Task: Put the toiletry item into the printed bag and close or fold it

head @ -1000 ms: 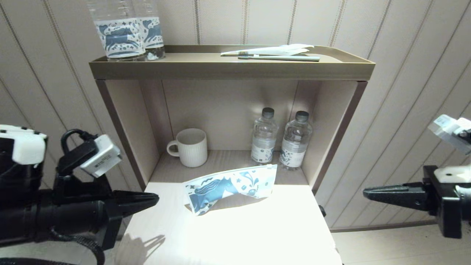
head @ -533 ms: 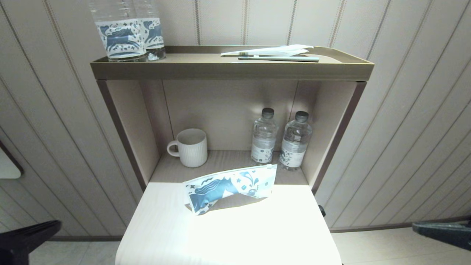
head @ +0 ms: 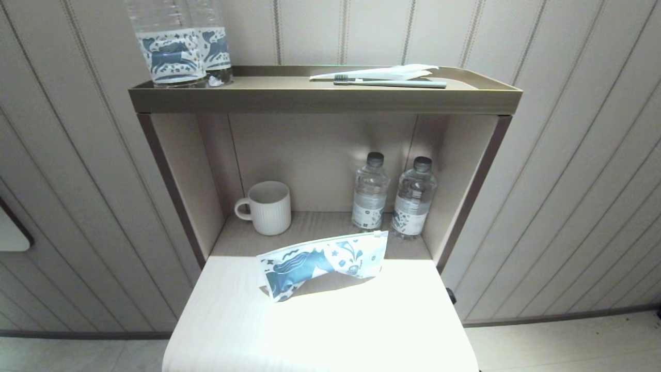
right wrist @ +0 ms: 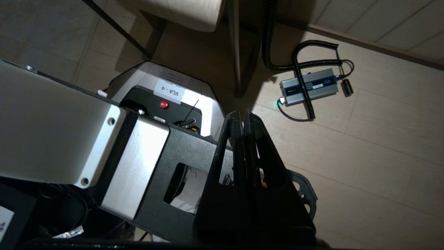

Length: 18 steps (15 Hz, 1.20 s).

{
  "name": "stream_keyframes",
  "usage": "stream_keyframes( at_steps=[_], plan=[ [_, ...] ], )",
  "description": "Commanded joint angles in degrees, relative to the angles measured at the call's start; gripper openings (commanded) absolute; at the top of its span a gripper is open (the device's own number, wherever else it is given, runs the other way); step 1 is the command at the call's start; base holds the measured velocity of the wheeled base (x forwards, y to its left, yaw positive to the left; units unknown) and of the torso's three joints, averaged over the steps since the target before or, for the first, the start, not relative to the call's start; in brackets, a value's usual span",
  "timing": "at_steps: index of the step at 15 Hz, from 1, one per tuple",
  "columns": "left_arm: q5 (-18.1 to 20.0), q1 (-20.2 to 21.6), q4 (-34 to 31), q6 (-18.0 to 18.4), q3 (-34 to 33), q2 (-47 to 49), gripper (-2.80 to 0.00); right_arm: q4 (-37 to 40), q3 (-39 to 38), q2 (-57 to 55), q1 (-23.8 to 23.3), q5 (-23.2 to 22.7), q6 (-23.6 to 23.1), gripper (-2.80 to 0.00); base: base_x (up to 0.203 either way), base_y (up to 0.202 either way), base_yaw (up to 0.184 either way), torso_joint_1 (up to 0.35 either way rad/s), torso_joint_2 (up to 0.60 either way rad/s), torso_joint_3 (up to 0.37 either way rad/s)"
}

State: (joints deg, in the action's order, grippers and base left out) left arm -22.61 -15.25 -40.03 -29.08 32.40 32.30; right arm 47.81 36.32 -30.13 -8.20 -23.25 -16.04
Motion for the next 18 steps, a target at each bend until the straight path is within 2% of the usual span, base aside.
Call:
stream_keyframes(
  at_steps=[1, 2, 3, 5, 6, 7, 8, 11, 12, 14, 16, 17, 18],
  plan=[
    [0.1, 6.1, -1.1, 3.9, 0.4, -6.6, -2.80, 2.1, -0.4, 8.5, 0.4, 0.5, -0.2, -2.80, 0.000, 0.000, 0.000, 0.000, 0.00, 0.000],
    [1.4, 11.3, -1.4, 8.3, 0.5, -9.1, -2.80, 3.6, -0.9, 10.8, 0.3, 0.9, -0.3, -2.80, 0.000, 0.000, 0.000, 0.000, 0.00, 0.000],
    [4.6, 16.9, -1.2, 12.9, 0.4, -11.4, -2.80, 4.4, -2.3, 11.8, 0.5, 1.1, -0.3, -2.80, 0.000, 0.000, 0.000, 0.000, 0.00, 0.000],
    [15.9, 27.9, 2.1, 21.3, -2.0, -14.5, -2.80, 3.6, -4.9, 13.6, 0.4, 1.2, -0.2, -2.80, 0.000, 0.000, 0.000, 0.000, 0.00, 0.000],
    [20.7, 30.6, 7.3, 23.7, -6.0, -15.2, -2.80, 2.1, -6.5, 15.2, 0.4, 1.3, -0.1, -2.80, 0.000, 0.000, 0.000, 0.000, 0.00, 0.000],
    [23.8, 31.0, 14.0, 25.1, -10.2, -15.2, -2.80, 0.1, -8.0, 15.3, 0.3, 1.8, 0.6, -2.80, 0.000, 0.000, 0.000, 0.000, 0.00, 0.000],
    [25.4, 29.2, 17.3, 25.9, -12.5, -15.1, -2.80, -1.7, -9.6, 15.3, 0.3, 2.4, 1.3, -2.80, 0.000, 0.000, 0.000, 0.000, 0.00, 0.000],
    [27.3, 15.0, 20.2, 25.3, -15.5, -16.9, -2.80, -10.1, -16.0, 15.3, 0.4, 3.4, 1.6, -2.80, 0.000, 0.000, 0.000, 0.000, 0.00, 0.000],
    [27.6, 13.0, 20.6, 25.7, -17.1, -18.8, -2.80, -12.6, -17.6, 15.3, 0.3, 3.6, 1.7, -2.80, 0.000, 0.000, 0.000, 0.000, 0.00, 0.000],
    [28.2, 13.7, 22.1, 29.2, -20.5, -26.3, -2.80, -16.3, -18.1, 15.3, 0.3, 4.0, 2.2, -2.80, 0.000, 0.000, 0.000, 0.000, 0.00, 0.000],
    [27.6, 14.5, 23.3, 31.6, -22.2, -31.8, -2.80, -25.6, -21.3, 15.3, 0.3, 4.0, 2.2, -2.80, 0.000, 0.000, 0.000, 0.000, 0.00, 0.000],
    [24.4, 14.6, 24.2, 33.3, -24.8, -32.2, -2.80, -31.2, -24.6, 15.3, 0.3, 3.6, 1.8, -2.80, 0.000, 0.000, 0.000, 0.000, 0.00, 0.000],
    [21.1, 14.7, 27.8, 34.7, -27.2, -32.3, -2.80, -38.5, -28.1, 15.3, 0.4, 2.5, 1.3, -2.80, 0.000, 0.000, 0.000, 0.000, 0.00, 0.000]
  ],
)
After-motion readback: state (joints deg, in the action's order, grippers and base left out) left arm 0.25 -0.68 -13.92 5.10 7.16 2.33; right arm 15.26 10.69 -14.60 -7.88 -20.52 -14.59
